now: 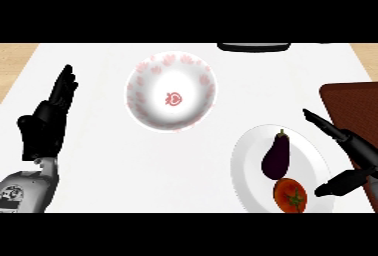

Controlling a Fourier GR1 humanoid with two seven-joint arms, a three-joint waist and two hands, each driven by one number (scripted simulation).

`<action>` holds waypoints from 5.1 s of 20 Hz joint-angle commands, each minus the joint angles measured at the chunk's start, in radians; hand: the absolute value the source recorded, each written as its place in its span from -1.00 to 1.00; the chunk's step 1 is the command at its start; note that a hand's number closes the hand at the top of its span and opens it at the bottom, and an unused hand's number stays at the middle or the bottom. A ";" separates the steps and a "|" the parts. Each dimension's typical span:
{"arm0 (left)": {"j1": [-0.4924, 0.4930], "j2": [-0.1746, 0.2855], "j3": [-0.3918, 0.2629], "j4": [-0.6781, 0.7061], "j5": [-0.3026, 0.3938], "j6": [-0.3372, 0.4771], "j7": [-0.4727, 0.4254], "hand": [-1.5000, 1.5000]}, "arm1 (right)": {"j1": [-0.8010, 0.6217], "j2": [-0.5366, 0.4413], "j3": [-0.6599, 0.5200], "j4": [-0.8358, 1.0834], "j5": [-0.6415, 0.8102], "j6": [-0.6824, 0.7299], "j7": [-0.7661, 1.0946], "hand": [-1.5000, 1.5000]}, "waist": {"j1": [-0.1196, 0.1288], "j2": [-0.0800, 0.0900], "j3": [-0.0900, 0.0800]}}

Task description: Pick the eggplant from the plate and place it in the bowl

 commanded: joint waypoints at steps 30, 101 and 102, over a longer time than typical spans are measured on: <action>-0.043 -0.105 0.099 -0.013 -0.125 -0.097 0.039 0.00 | -0.165 0.300 -0.023 0.282 0.400 -0.181 -0.088 1.00 | -0.002 0.000 0.001; -0.075 -0.149 0.088 0.038 -0.114 -0.129 -0.024 0.00 | -0.936 0.589 0.424 0.626 0.270 -1.150 1.062 -1.00 | 0.061 0.031 0.002; -0.076 -0.133 0.088 0.021 -0.120 -0.137 -0.014 0.00 | -0.890 0.589 0.426 0.633 0.253 -1.180 1.008 -1.00 | 0.075 0.034 0.002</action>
